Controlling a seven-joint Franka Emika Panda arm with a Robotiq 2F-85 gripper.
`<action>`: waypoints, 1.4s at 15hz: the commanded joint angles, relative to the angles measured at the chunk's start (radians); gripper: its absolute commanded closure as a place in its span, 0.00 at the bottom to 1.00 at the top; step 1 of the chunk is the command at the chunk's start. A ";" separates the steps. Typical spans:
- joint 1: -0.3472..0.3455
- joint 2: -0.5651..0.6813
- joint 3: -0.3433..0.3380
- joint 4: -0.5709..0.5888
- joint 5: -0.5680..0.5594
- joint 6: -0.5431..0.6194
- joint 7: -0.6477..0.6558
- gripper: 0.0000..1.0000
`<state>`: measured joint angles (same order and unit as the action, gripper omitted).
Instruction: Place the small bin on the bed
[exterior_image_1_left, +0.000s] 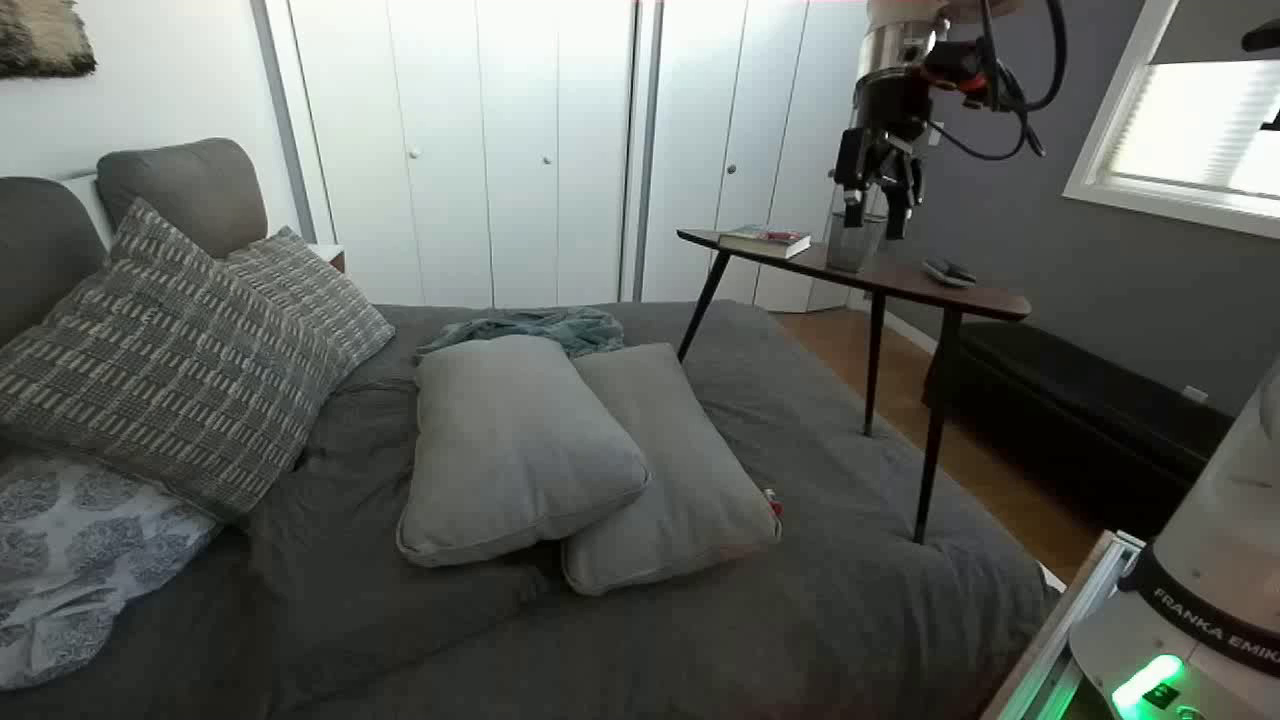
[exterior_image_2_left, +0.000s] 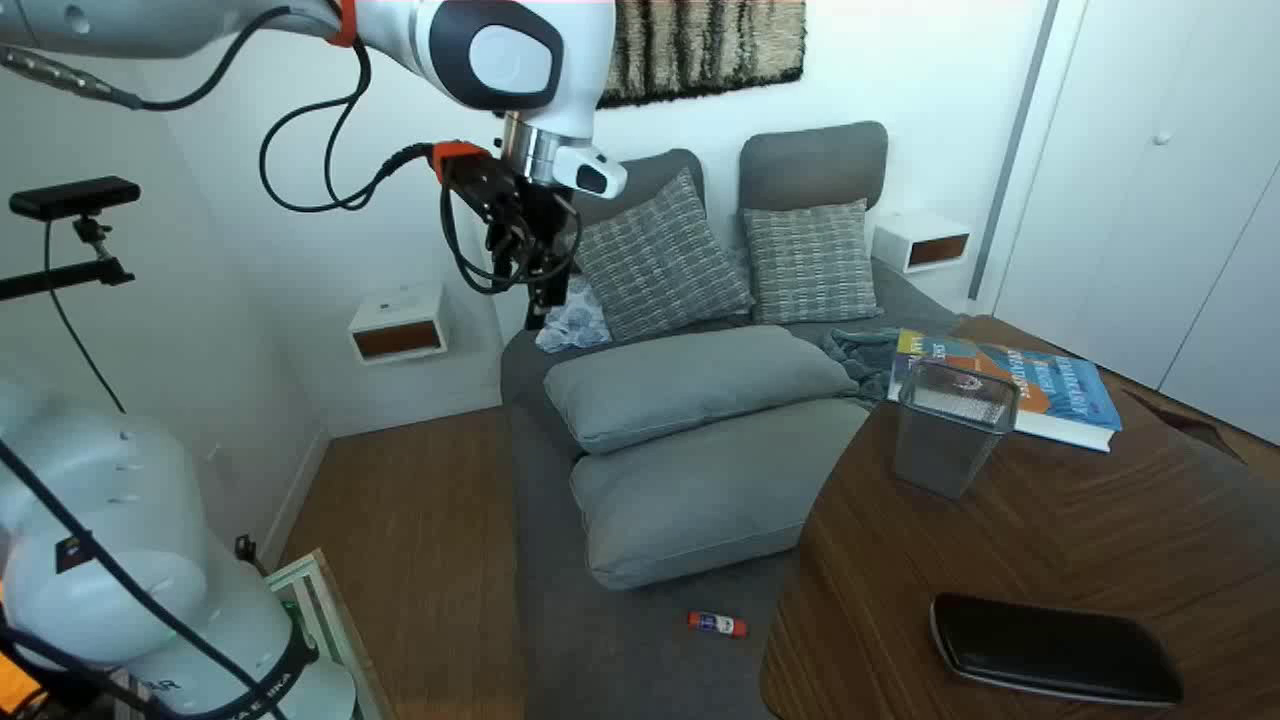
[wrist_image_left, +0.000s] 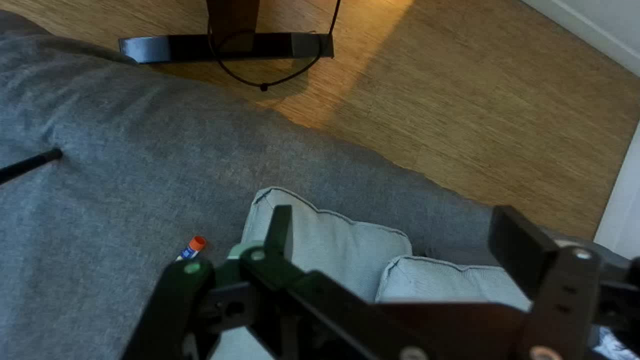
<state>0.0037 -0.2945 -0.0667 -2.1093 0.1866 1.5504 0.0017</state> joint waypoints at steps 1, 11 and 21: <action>-0.013 0.001 0.011 0.002 0.002 -0.003 -0.003 0.00; -0.076 0.006 -0.013 0.011 -0.013 0.260 0.129 0.00; -0.244 -0.004 -0.105 0.038 -0.036 0.560 0.315 0.00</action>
<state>-0.2105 -0.2954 -0.1662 -2.0821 0.1761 2.0434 0.2244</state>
